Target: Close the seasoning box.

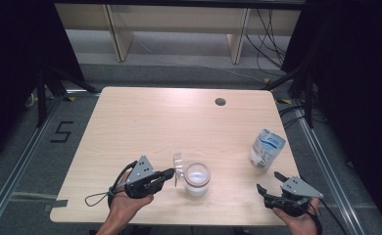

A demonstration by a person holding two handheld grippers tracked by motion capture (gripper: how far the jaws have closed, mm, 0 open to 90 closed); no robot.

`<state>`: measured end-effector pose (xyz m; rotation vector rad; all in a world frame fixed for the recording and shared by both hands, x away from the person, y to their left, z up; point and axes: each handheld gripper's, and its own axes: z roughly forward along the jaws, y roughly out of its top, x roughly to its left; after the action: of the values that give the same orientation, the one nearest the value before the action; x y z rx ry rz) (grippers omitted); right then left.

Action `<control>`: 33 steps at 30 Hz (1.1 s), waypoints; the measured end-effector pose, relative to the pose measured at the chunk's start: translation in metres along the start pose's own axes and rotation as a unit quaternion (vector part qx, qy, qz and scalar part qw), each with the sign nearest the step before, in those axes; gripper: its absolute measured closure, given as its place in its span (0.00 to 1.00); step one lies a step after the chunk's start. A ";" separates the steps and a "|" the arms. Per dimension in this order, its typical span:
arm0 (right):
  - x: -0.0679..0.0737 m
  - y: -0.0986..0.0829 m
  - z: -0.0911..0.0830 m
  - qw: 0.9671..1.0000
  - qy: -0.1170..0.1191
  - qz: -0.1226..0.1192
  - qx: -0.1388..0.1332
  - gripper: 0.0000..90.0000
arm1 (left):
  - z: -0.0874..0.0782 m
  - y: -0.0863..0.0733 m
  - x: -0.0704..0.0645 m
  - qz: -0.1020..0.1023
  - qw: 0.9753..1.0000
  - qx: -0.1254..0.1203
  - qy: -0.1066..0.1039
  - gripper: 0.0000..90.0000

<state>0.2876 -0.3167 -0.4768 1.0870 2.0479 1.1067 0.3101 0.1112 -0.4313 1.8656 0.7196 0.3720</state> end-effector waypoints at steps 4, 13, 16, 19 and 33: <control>0.000 0.000 0.001 1.000 -0.002 -0.006 -0.004 0.28 | 0.002 0.000 0.000 0.005 1.000 0.002 -0.003 0.99; 0.000 0.000 0.000 1.000 0.002 0.001 0.001 0.28 | 0.008 0.001 -0.003 0.005 1.000 0.001 -0.012 0.99; 0.000 0.000 0.000 1.000 0.003 -0.001 0.000 0.28 | 0.009 0.002 -0.004 0.006 1.000 0.005 -0.011 0.99; 0.000 0.000 0.000 1.000 0.000 -0.002 0.001 0.28 | 0.011 0.002 -0.006 0.007 1.000 0.008 -0.014 0.98; 0.003 0.001 -0.001 1.000 0.012 0.007 -0.018 0.27 | 0.008 -0.003 -0.003 -0.038 0.998 0.004 -0.040 0.70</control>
<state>0.2857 -0.3144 -0.4755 1.0770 2.0332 1.1651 0.3111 0.1039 -0.4375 1.8445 0.7361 0.2450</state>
